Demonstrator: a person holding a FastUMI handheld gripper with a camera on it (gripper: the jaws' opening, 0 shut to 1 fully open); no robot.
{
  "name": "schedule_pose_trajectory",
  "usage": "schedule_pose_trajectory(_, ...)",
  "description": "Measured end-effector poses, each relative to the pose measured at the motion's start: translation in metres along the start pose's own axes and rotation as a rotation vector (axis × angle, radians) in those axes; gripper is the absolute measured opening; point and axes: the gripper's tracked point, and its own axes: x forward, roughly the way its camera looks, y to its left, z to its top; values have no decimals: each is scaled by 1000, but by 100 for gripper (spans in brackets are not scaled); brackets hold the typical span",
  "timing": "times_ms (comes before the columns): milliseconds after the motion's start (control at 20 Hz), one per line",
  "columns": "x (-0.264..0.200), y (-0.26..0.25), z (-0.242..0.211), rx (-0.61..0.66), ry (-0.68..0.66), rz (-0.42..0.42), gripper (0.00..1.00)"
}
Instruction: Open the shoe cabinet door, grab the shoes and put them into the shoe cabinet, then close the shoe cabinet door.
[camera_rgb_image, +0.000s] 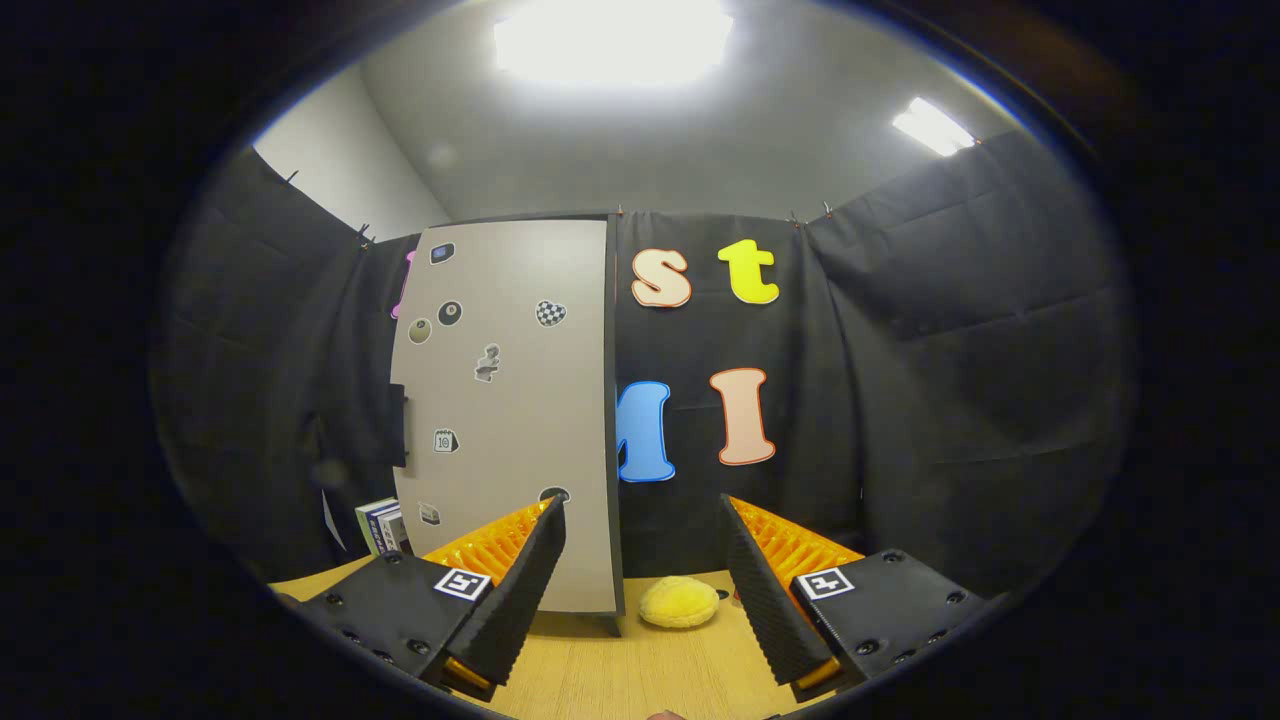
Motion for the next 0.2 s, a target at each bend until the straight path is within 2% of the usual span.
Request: schedule_pose_trajectory(200,2,3,7,9,-15,7,95)
